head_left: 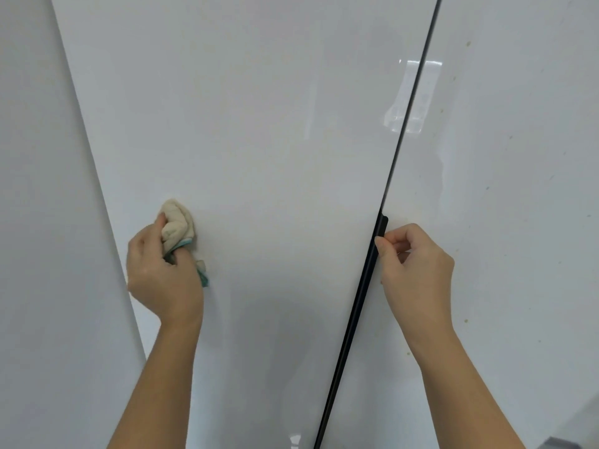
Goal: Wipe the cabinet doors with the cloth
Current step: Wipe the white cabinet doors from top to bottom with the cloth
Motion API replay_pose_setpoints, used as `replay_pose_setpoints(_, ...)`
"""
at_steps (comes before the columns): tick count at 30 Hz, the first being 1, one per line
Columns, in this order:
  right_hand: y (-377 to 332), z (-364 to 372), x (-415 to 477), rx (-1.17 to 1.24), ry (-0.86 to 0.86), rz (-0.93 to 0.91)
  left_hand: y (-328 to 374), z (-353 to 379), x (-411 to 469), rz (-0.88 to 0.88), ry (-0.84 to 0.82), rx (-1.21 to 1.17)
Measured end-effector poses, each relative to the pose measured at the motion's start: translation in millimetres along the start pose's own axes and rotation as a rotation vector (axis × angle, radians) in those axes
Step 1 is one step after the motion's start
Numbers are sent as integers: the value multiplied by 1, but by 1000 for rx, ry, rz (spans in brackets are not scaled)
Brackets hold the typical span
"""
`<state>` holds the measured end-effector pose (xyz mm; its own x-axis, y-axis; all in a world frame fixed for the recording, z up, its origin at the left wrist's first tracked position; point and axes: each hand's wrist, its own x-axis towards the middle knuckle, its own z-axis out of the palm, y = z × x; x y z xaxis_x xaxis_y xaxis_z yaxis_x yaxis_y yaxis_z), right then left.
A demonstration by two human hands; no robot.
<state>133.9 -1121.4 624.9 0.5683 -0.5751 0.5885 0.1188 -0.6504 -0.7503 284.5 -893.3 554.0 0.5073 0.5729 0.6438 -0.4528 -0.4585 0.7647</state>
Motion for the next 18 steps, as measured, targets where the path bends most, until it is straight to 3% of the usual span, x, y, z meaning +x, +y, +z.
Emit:
replay_pose_setpoints(9, 1, -2, 1, 19, -8, 7, 79, 25, -123, 348, -249, -164)
replay_pose_setpoints(18, 15, 1, -11, -4, -33, 57, 59, 31, -132, 767, -307, -98)
